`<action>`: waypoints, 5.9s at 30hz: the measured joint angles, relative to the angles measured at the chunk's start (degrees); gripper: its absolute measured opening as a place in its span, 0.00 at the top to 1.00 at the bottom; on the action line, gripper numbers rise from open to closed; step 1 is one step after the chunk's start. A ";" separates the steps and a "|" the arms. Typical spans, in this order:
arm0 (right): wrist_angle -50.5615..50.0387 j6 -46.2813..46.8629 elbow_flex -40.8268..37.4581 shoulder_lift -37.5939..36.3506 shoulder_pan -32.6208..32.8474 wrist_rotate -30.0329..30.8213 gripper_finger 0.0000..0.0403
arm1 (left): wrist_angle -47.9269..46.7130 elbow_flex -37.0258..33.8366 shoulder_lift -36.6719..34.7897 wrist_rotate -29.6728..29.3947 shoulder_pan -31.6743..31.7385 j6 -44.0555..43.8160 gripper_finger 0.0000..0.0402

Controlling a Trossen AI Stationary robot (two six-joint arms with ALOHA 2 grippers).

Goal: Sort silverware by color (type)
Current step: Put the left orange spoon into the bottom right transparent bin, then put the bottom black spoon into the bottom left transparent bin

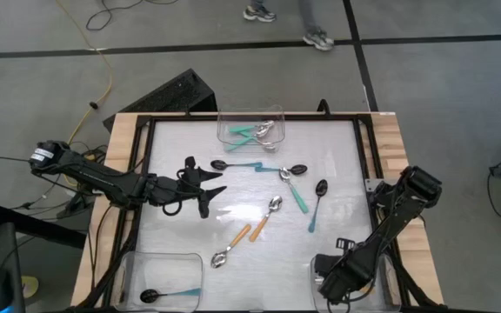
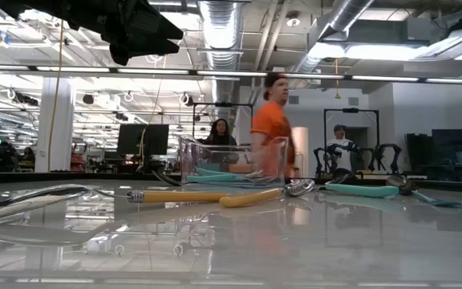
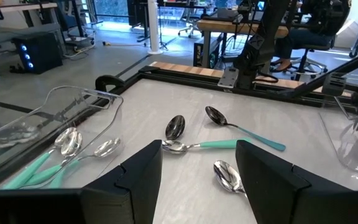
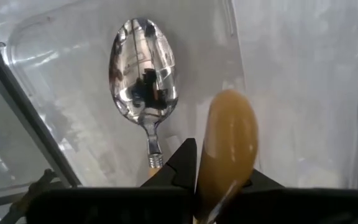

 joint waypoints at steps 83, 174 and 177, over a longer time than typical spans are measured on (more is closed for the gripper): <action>11.17 10.10 -5.81 -0.11 2.14 10.63 0.79 | 0.24 0.00 0.02 -0.08 0.01 -0.01 0.53; -20.35 -49.89 26.41 -24.49 -41.52 31.84 0.64 | -4.85 0.02 -5.51 4.48 0.02 -3.91 0.53; -18.69 -50.87 21.43 -28.11 -43.86 31.78 0.64 | -4.85 0.02 -5.51 4.48 0.02 -3.94 0.53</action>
